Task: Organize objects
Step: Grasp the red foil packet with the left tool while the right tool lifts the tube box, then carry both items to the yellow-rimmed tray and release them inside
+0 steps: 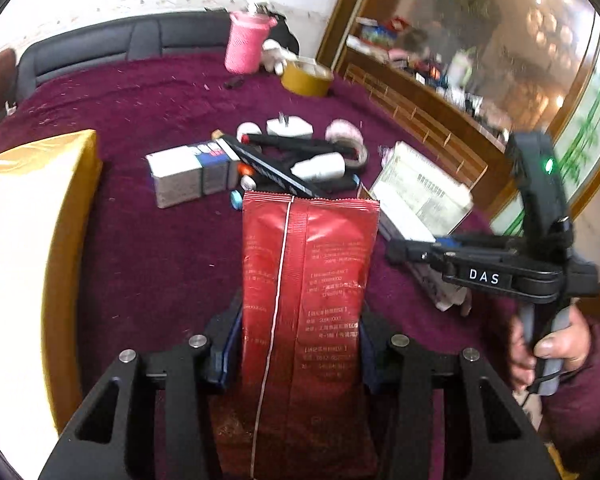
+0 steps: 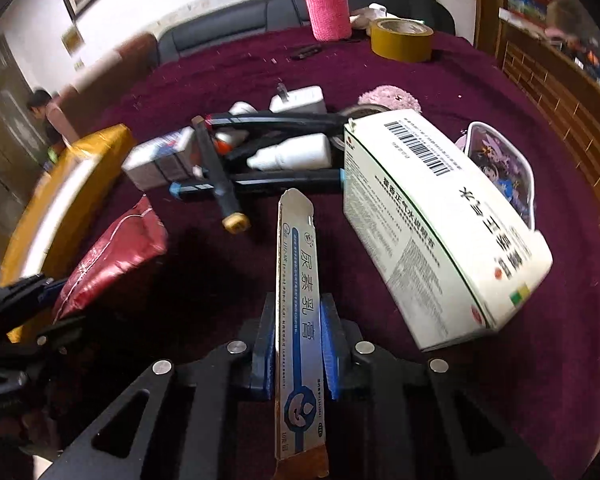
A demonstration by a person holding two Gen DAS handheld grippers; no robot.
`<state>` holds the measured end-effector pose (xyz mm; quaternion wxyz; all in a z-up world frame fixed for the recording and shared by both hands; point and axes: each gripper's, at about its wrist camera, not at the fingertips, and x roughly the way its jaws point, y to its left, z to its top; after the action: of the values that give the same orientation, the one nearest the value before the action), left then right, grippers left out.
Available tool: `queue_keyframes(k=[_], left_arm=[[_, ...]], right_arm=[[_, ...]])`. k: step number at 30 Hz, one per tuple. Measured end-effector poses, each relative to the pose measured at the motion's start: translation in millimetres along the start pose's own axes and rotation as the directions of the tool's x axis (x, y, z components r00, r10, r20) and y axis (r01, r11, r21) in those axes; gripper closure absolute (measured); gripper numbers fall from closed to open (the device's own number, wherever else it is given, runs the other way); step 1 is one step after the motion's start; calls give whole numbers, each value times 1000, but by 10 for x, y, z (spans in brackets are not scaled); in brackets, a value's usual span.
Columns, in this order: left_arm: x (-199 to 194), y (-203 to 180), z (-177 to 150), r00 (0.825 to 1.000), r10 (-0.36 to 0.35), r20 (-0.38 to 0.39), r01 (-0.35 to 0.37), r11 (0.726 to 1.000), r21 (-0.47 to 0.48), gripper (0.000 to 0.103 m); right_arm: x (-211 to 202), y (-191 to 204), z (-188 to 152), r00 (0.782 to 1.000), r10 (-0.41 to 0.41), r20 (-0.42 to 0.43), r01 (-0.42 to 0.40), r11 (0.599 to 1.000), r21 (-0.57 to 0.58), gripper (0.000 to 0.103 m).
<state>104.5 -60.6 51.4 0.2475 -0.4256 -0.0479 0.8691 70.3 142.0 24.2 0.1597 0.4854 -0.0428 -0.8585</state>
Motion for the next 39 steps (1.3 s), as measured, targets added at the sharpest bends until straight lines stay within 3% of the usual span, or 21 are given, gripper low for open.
queue_keyframes(k=[5, 8, 12, 16, 21, 29, 39], left_arm=[[-469, 203, 24, 996, -21, 86, 27, 997, -73, 57], [-780, 362, 72, 991, -20, 130, 36, 992, -121, 57], [-1104, 646, 161, 985, 28, 168, 1, 985, -174, 57], [-1253, 948, 285, 977, 133, 169, -100, 977, -188, 57], [-1192, 1458, 428, 974, 181, 139, -139, 954, -267, 57], [-692, 2096, 505, 976, 214, 48, -181, 910, -372, 57], [-341, 2514, 445, 983, 184, -2, -163, 862, -480, 57]], right_arm=[[-189, 76, 49, 989, 145, 38, -147, 987, 59, 82], [-278, 247, 155, 970, 237, 47, -240, 969, 61, 82], [-346, 609, 344, 927, 371, 45, -373, 926, 52, 82], [-229, 1055, 604, 872, 490, 14, -490, 870, 61, 82], [133, 1585, 897, 833, 552, -36, -548, 832, 90, 81], [979, 2246, 1278, 844, 528, -96, -510, 845, 158, 81], [1548, 2272, 1381, 865, 479, -150, -441, 869, 225, 81]])
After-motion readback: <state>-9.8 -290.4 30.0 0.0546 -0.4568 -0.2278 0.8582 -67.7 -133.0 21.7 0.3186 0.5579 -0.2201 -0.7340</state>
